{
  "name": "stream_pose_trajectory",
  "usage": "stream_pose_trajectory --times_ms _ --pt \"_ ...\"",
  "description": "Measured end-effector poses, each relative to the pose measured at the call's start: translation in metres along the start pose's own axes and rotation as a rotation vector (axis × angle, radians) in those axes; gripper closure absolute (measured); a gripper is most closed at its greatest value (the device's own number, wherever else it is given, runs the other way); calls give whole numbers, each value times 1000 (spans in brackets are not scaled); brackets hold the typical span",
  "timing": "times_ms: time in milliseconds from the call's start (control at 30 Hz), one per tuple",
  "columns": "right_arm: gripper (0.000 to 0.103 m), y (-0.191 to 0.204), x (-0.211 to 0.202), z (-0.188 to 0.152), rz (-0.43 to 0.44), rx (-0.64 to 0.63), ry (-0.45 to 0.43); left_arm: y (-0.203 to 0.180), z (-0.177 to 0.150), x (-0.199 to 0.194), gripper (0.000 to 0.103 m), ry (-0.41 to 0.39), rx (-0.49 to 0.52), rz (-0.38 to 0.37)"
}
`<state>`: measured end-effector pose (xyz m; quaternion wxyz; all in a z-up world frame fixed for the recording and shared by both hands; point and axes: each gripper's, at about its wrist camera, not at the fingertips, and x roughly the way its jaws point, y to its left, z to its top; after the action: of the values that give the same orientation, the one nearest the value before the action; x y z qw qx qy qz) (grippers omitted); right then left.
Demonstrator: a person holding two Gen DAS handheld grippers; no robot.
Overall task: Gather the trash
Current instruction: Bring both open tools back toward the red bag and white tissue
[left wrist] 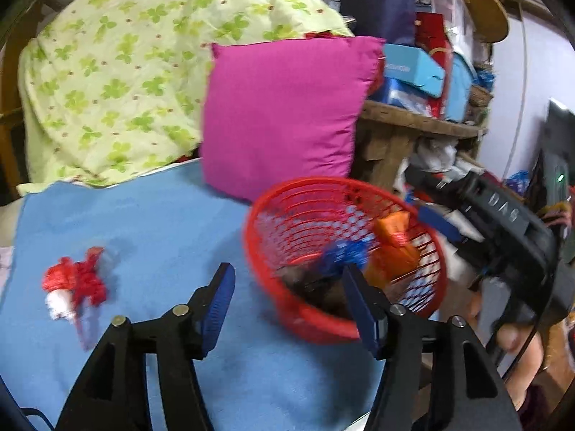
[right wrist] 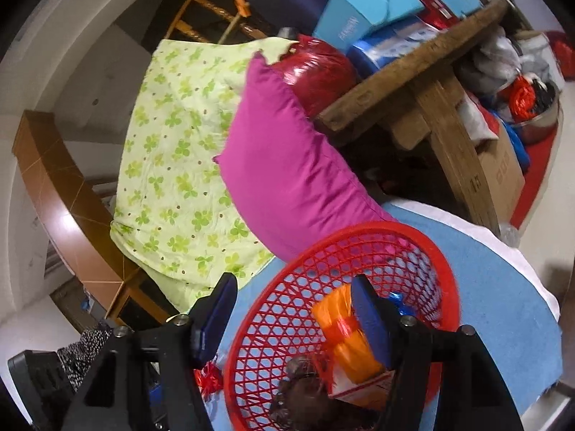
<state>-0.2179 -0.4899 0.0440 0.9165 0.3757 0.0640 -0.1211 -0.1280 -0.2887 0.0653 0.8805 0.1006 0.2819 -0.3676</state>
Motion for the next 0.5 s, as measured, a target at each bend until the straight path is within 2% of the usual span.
stream_pose_trajectory --times_ms 133,333,500 --pt "33 24 0 -7 17 -70 -19 27 -9 -20 34 -2 -19 103" --pt "33 65 10 -28 68 -150 -7 69 -20 -50 30 -46 -27 303" --pt "33 99 24 -49 117 -192 24 97 -26 -61 29 -56 -36 409"
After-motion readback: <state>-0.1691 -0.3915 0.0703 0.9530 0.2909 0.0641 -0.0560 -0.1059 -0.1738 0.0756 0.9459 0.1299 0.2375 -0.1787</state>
